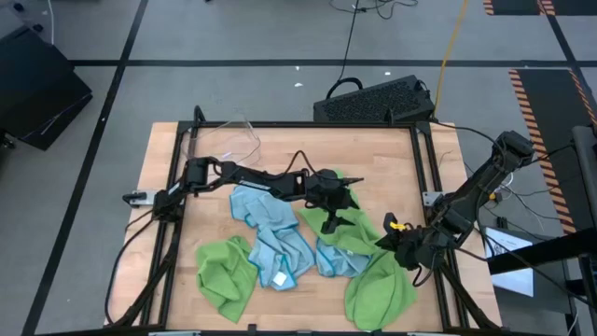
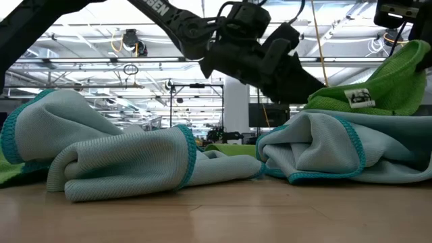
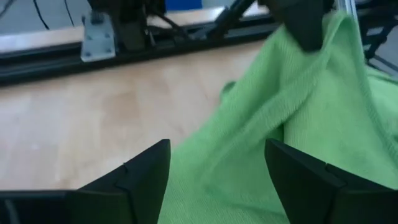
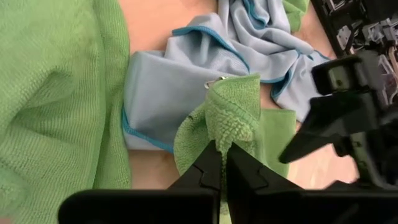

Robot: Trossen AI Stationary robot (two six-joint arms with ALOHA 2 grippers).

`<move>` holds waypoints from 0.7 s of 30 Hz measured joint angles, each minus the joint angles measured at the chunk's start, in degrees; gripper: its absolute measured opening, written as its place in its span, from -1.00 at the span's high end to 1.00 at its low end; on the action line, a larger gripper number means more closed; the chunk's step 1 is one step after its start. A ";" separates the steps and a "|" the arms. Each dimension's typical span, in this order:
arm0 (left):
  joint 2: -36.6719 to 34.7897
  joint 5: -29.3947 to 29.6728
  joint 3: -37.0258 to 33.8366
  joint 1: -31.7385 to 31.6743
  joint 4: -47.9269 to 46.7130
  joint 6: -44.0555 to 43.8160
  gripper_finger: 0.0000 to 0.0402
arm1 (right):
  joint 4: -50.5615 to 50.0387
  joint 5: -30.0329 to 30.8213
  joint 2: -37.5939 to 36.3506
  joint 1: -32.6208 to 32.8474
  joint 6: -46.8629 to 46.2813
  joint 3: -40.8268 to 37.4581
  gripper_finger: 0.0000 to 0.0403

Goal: Fold microfiber towels
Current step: Fold the top right green microfiber cloth

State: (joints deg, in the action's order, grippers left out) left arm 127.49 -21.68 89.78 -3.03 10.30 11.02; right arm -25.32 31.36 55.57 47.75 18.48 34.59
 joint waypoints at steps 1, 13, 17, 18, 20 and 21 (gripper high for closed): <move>0.16 -0.14 0.02 0.00 -0.17 0.06 -0.28 | -0.03 0.02 0.00 0.00 0.00 0.00 1.00; 2.64 -0.56 0.17 0.00 1.62 1.34 0.07 | 0.16 0.08 0.00 0.00 0.17 0.00 1.00; 2.57 -0.52 0.17 0.00 1.43 2.75 0.22 | 0.17 0.16 0.00 0.00 0.18 0.00 1.00; 2.57 -0.49 0.17 0.00 1.37 2.92 0.28 | 0.18 0.35 -0.02 0.00 0.17 0.00 1.00; 2.84 -0.49 0.17 0.00 1.74 3.34 0.42 | 0.17 0.46 0.00 0.00 0.17 0.00 1.00; 3.01 -0.46 0.19 0.02 2.02 3.49 0.50 | 0.18 0.48 -0.01 0.00 0.15 0.00 1.00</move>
State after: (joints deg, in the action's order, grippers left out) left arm 130.50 -22.14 89.97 -3.01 12.32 14.52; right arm -25.14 31.83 55.56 47.75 18.63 34.59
